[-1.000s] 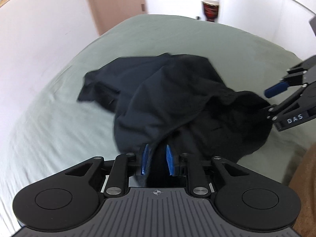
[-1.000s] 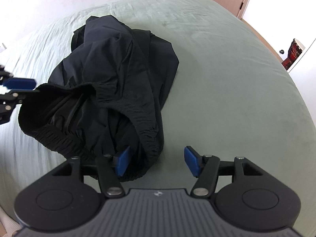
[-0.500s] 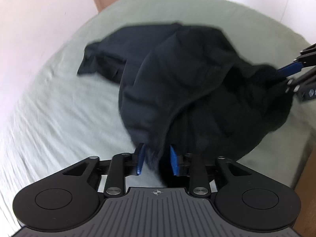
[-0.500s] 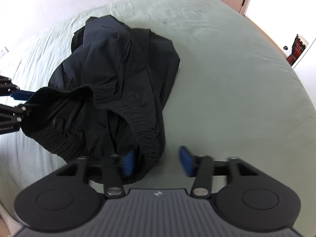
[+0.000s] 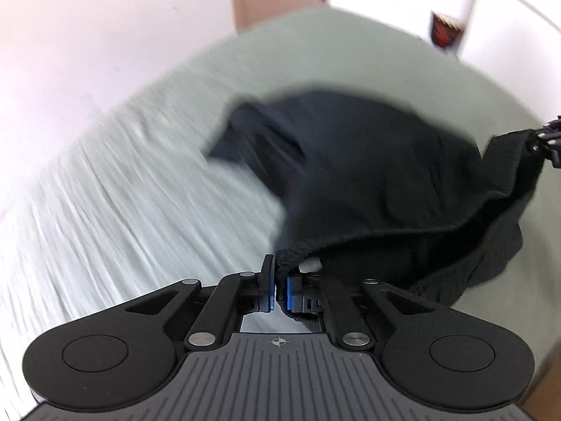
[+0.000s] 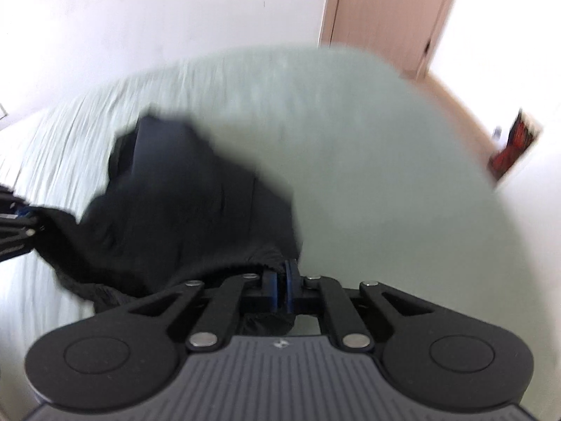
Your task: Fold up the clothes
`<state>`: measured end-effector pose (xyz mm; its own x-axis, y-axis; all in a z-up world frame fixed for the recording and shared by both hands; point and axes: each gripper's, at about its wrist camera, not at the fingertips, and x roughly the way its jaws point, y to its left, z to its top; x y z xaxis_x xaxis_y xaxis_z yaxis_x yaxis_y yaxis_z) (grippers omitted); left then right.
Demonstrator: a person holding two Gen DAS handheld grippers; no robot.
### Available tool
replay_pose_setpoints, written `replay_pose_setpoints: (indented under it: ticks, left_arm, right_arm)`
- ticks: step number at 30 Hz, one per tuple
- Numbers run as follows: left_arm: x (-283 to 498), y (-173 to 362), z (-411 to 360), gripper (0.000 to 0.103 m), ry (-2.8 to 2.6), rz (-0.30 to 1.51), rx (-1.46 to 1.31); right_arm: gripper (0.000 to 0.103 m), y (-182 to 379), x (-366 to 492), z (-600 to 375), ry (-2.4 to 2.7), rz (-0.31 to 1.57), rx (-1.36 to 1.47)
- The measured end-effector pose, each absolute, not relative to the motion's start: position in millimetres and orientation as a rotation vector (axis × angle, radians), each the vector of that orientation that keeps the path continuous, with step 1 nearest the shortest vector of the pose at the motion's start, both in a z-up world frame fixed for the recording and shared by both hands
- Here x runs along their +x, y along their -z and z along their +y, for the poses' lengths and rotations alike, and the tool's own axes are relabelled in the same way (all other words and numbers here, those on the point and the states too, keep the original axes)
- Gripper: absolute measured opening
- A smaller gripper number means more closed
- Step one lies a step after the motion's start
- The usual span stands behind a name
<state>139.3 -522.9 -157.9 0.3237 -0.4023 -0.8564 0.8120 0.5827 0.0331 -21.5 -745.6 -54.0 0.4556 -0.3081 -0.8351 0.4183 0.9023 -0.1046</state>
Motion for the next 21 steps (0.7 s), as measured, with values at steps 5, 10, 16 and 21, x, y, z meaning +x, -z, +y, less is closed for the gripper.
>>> replay_pose_setpoints:
  ticks: [5, 10, 16, 21]
  left_arm:
    - [216, 60, -537, 0.005, 0.76, 0.766, 0.373]
    - [244, -36, -524, 0.005, 0.701, 0.577, 0.273]
    - [228, -63, -491, 0.005, 0.69, 0.526, 0.234]
    - [169, 5, -437, 0.005, 0.685, 0.617, 0.269]
  right_arm:
    - [0.005, -51, 54, -754, 0.484, 0.798, -0.033]
    - [0.005, -148, 86, -741, 0.496, 0.601, -0.137]
    - [0.005, -164, 68, -715, 0.45, 0.563, -0.151]
    - [0.005, -94, 25, -674, 0.357, 0.704, -0.126]
